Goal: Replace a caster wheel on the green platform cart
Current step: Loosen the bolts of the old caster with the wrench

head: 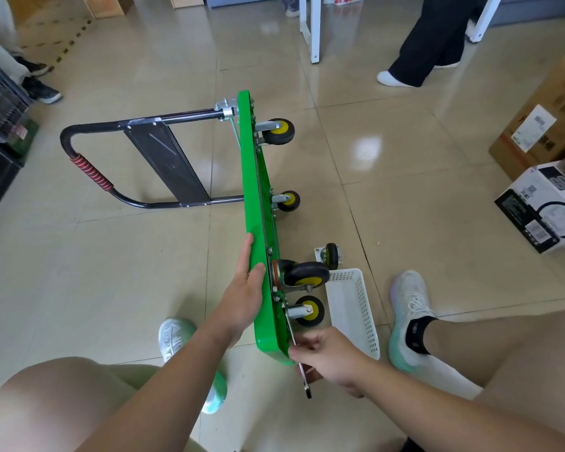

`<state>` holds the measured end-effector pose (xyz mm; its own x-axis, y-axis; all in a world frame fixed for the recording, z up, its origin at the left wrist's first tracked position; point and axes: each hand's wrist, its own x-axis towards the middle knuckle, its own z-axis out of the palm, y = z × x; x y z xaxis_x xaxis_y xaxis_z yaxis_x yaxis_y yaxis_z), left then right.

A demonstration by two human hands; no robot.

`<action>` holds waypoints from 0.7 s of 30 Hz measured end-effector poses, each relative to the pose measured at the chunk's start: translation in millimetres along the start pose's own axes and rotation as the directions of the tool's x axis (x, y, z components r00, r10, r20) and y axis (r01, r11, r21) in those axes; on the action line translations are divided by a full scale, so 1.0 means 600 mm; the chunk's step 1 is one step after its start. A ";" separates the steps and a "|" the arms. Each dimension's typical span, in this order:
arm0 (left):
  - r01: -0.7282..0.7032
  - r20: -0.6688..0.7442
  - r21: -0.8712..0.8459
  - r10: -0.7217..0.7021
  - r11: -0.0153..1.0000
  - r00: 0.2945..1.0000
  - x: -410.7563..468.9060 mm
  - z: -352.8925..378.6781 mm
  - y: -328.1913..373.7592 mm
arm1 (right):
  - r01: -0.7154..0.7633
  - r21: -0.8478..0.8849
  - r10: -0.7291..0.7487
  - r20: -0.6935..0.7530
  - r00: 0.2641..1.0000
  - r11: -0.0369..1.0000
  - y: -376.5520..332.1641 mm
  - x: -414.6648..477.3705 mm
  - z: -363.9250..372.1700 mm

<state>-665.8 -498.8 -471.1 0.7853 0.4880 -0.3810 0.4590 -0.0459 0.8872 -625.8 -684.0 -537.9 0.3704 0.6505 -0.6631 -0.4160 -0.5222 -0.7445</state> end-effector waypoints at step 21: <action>-0.002 0.001 0.027 0.002 1.000 1.000 -0.003 -0.001 0.006 | -0.003 -0.068 -0.002 -0.064 0.998 0.998 0.035 0.068 -0.002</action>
<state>-665.8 -499.0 -467.1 0.7865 0.4874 -0.3793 0.4683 -0.0702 0.8808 -618.4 -668.8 -580.7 0.4238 0.6144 -0.6655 -0.3593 -0.5605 -0.7462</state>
